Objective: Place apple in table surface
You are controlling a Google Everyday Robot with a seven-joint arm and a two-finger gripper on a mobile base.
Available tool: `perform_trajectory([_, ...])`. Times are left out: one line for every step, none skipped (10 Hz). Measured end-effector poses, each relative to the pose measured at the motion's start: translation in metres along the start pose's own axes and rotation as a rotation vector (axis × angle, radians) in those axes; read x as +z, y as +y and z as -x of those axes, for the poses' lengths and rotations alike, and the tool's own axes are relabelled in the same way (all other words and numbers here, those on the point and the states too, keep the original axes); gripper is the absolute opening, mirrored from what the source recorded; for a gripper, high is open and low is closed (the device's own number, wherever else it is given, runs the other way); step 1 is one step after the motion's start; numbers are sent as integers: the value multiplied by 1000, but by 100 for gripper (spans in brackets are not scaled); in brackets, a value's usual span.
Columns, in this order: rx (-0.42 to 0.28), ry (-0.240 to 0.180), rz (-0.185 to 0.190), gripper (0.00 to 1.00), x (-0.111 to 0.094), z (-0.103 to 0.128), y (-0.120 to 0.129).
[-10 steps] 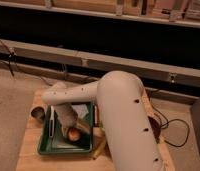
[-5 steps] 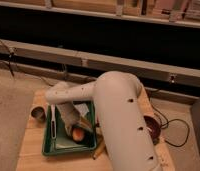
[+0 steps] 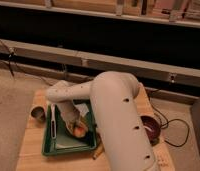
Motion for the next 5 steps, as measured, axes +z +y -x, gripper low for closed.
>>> perform_trajectory([2, 3, -5, 0, -1, 0, 0])
perform_trajectory([21, 11, -16, 0, -5, 1, 2])
perform_trajectory([42, 22, -28, 0, -13, 4, 6])
perform_trajectory([63, 35, -39, 0, -22, 8, 9])
perform_trajectory([87, 51, -46, 0, -31, 13, 13])
